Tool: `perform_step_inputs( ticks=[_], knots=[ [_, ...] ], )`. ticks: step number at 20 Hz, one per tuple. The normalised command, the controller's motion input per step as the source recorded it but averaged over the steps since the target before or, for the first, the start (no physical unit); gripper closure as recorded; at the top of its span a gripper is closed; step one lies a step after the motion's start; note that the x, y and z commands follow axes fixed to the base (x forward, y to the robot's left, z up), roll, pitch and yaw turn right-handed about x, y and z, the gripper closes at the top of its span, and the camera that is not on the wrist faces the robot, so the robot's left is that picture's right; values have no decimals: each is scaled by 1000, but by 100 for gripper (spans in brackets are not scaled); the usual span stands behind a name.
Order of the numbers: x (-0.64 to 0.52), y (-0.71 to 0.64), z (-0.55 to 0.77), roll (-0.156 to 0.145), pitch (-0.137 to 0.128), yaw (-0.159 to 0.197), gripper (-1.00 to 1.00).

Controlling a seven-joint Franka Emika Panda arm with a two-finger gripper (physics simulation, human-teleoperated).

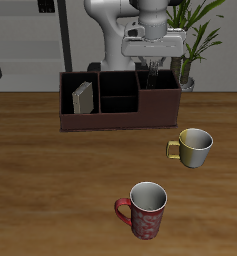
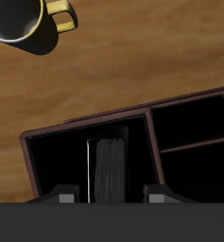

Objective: Place the yellow book into the back desk caddy's left compartment and place the black book into the back desk caddy's right compartment

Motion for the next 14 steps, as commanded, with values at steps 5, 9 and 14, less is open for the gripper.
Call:
perform_step_inputs(
  ticks=[5, 9, 14],
  knots=[
    [32, -6, 51, -1, -5, 1, -100],
    [66, -45, 54, -10, -17, 16, -100],
    [107, -110, 134, -16, -32, 14, -100]
  ],
)
